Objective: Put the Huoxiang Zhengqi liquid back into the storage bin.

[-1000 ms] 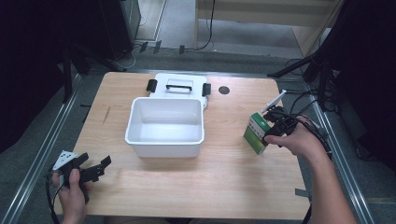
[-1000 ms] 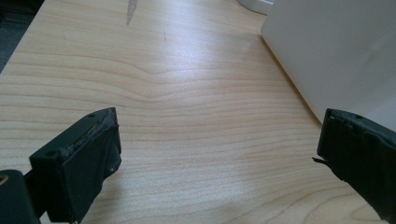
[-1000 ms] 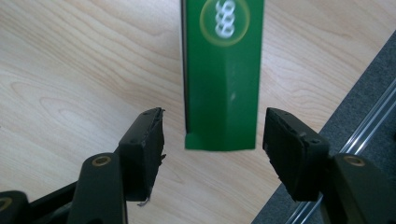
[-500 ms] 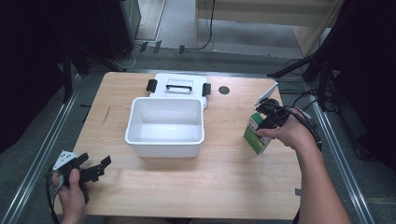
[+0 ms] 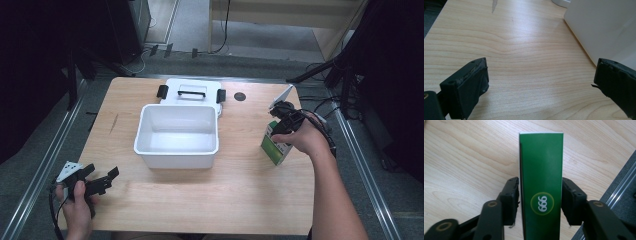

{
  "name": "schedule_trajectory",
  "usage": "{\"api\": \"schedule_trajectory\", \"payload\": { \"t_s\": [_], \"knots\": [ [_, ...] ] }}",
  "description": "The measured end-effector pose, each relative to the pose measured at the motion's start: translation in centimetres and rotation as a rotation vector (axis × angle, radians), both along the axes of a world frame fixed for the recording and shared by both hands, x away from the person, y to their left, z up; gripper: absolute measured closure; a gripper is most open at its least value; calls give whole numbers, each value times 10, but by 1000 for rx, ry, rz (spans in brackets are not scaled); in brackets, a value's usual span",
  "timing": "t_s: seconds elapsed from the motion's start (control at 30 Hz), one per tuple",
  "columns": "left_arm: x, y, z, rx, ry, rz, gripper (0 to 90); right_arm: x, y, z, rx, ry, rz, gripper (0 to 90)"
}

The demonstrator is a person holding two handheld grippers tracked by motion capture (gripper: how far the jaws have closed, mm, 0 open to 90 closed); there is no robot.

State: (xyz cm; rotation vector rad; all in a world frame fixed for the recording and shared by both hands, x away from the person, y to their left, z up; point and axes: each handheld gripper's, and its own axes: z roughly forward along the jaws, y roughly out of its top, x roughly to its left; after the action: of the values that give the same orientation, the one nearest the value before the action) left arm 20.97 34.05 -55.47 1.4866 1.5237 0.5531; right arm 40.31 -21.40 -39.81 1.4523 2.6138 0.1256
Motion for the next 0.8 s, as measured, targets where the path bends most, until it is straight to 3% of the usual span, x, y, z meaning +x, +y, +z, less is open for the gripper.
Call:
{"api": "schedule_trajectory", "payload": {
  "t_s": [0.1,0.3,0.4,0.47,0.6,0.8],
  "knots": [
    [0,0,0,-2,0,1,6,2,0,-2,3,6,0,607],
    [0,0,0,-1,1,1,6,1,0,-1,4,13,20,640],
    [0,0,0,-1,0,1,6,0,2,-2,-2,9,67,643],
    [0,0,0,0,1,0,6,-3,5,-2,-26,-4,154,645],
    [0,0,0,2,1,1,6,-7,10,-1,-55,-6,247,647],
    [0,0,0,3,2,1,6,-11,16,9,-50,-26,329,649]
  ]
}}
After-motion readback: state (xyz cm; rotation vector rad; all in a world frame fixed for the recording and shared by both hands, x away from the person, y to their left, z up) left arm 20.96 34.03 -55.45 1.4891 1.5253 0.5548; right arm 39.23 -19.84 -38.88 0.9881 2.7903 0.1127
